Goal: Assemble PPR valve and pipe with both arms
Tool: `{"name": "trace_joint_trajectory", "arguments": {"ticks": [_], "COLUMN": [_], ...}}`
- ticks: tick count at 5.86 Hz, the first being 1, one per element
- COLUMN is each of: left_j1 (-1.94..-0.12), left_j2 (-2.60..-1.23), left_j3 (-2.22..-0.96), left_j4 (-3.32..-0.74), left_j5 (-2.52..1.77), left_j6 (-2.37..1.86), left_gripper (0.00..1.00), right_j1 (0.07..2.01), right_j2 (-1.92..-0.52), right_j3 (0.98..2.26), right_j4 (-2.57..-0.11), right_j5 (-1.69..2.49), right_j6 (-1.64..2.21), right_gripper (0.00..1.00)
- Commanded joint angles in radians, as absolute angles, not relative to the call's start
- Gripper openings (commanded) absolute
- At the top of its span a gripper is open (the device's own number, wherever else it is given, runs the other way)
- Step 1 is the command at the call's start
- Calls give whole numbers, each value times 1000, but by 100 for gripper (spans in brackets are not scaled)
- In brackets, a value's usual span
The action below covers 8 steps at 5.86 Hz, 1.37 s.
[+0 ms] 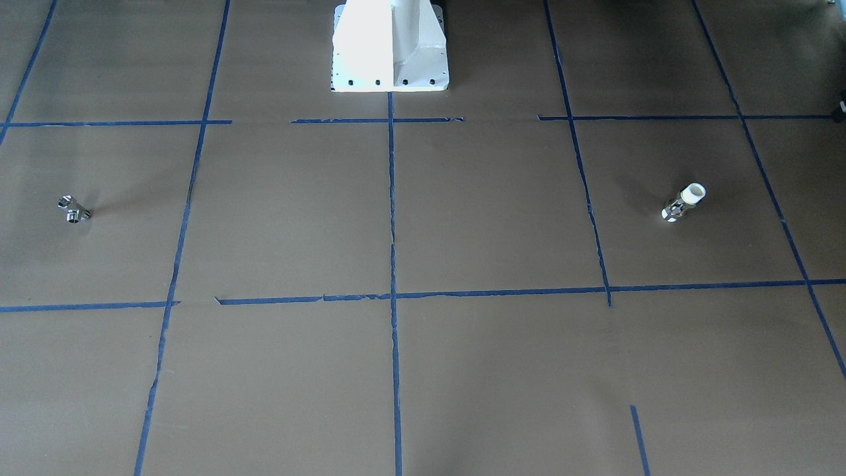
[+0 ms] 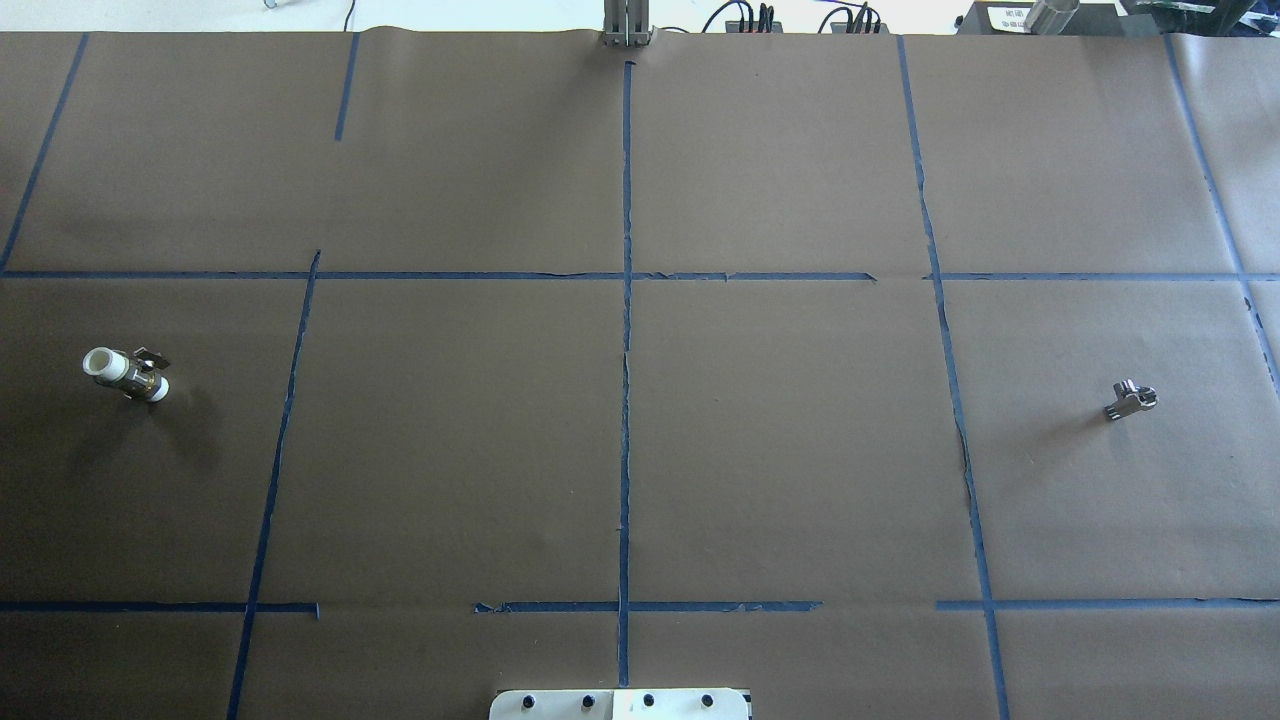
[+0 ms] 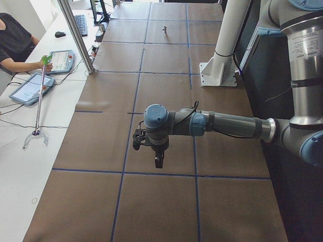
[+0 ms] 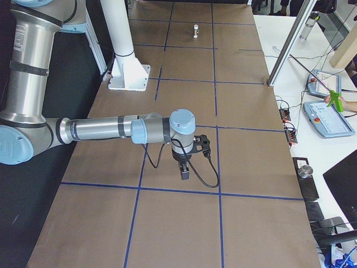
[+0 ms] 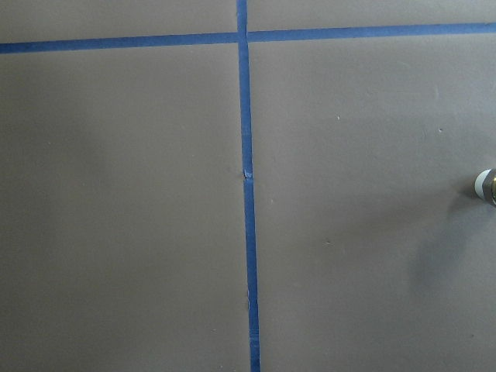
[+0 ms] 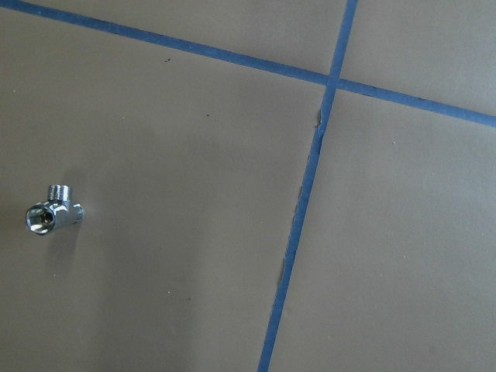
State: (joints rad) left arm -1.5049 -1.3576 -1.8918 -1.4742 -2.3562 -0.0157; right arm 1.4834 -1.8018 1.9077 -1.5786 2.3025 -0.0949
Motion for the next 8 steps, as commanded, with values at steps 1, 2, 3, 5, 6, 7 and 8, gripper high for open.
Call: {"name": "trace_joint_trajectory", "arguments": {"ticks": [1,2,3,5,6,7,8], "left_j1": [-1503,-1503,-1503,-1503,-1503,-1503,-1503], "left_j2": [-1350,-1353,-1351,-1350,-1350,-1351,-1348], "left_j3": [-1899,-1896,-1908,-1896,-1888,-1882,-1882], "left_j4": [-1474,-1474,-1474,-1486,-1486,-1488,-1488], "left_j5": [-2355,-2355,-2356,-2358,-2358,-2367,-2368], "left_j6": [-12,-17,-15,-15,-20,-18,-18], "left_gripper": [100,100,100,100,100,100,100], "right_j1": [1483,1483,1483,1483,1483,1483,1483], "right_j2": [-1801,-1801,-1801,-1801,-1801,-1802,-1801], "right_j3": [1901,1901,1899,1899,1899,1901,1907], "right_j4": [-1574,-1574,-1577,-1577,-1575,-1572,-1572], "right_j5": [2307,2312,2312,2324,2327,2327,2327], "right_j6": [-95,-95,-92,-86,-87,-92,-100], "right_gripper": [100,100,100,100,100,100,100]}}
